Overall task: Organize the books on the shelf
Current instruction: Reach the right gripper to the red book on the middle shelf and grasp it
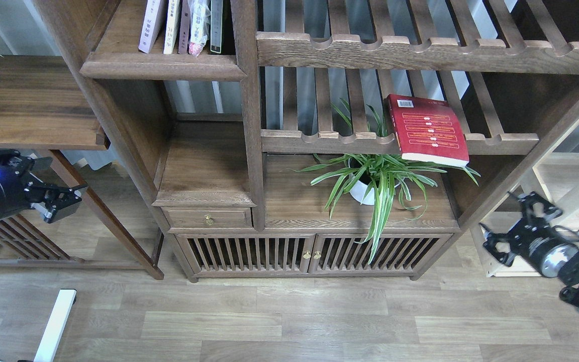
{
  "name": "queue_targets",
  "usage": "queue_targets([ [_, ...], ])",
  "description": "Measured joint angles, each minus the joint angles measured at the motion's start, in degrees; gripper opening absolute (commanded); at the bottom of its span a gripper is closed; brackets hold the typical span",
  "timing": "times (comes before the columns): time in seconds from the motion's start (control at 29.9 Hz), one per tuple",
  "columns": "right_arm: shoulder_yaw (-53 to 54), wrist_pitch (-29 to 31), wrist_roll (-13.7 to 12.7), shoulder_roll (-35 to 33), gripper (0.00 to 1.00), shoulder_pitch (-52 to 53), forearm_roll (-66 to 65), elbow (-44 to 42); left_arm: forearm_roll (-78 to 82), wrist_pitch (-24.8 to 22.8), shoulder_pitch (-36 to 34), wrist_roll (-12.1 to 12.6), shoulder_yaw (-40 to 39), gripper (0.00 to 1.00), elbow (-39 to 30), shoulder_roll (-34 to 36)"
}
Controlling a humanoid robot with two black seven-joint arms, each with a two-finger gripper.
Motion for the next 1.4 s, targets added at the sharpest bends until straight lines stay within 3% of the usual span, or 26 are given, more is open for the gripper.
queue_targets([
  [0.27,-2.03,-0.02,0.00,4.90,0.87,0.99,-5.52,-0.06,1.72,0.22,0.05,-0.02,0.53,0.81,1.37,-0.46],
  [0.84,-4.35,-0.03,0.00,6.16,0.87,13.36,-5.51,-2.73,1.85,0.73,0.23,-0.18,0.68,0.81,5.06,-2.71],
  [1.4,-11.18,-0.03,0.00,13.51,0.87,19.28,-2.57,-11.82,1.86,0.86,0.23,-0.19,0.08,0.81,5.96,-2.82],
])
